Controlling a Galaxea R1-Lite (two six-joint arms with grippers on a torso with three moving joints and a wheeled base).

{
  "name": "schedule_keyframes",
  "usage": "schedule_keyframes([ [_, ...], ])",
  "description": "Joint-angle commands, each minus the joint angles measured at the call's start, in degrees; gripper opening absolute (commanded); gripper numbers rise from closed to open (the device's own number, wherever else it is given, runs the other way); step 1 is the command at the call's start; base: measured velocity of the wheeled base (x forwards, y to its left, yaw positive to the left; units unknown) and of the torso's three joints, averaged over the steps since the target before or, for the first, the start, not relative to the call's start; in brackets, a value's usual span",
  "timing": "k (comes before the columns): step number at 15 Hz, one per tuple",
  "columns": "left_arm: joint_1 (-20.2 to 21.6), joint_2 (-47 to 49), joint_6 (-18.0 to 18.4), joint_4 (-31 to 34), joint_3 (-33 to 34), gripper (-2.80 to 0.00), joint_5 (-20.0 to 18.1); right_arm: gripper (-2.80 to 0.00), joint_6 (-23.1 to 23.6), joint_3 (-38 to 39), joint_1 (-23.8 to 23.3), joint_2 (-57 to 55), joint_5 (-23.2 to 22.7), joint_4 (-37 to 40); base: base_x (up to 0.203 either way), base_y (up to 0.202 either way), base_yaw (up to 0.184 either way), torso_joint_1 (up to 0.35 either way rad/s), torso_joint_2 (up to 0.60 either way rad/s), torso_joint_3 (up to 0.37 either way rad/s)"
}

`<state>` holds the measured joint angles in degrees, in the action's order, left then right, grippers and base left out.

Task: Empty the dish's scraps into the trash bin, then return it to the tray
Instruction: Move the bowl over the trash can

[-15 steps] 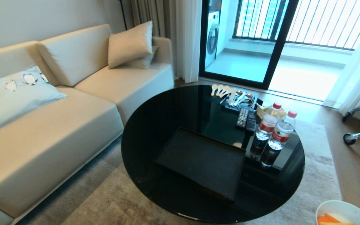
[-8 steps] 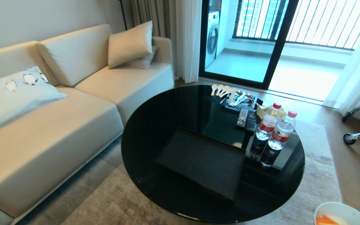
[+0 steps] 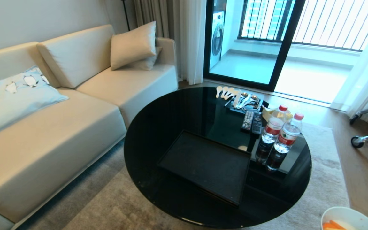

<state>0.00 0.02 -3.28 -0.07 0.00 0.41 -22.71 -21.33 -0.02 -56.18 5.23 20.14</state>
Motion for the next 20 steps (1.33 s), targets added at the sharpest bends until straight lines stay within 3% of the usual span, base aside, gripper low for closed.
schedule_keyframes([
  [1, 0.0, 0.0, -0.1, 0.0, 0.0, -2.8, 0.0, -2.8, -0.1, -0.1, 0.0, -0.2, 0.0, 0.2, 0.0, 0.0, 0.0, 0.0, 0.0, 0.0],
  [10, 0.0, 0.0, -0.1, 0.0, 0.0, -2.8, 0.0, -2.8, -0.1, 0.1, -0.1, -0.2, 0.0, 0.2, 0.0, 0.0, 0.0, 0.0, 0.0, 0.0],
  [20, 0.0, 0.0, -0.1, 0.0, 0.0, -2.8, 0.0, -2.8, -0.1, 0.5, 0.1, -0.2, 0.0, 0.2, -0.178, 0.0, -0.001, 0.003, 0.0, 0.001],
])
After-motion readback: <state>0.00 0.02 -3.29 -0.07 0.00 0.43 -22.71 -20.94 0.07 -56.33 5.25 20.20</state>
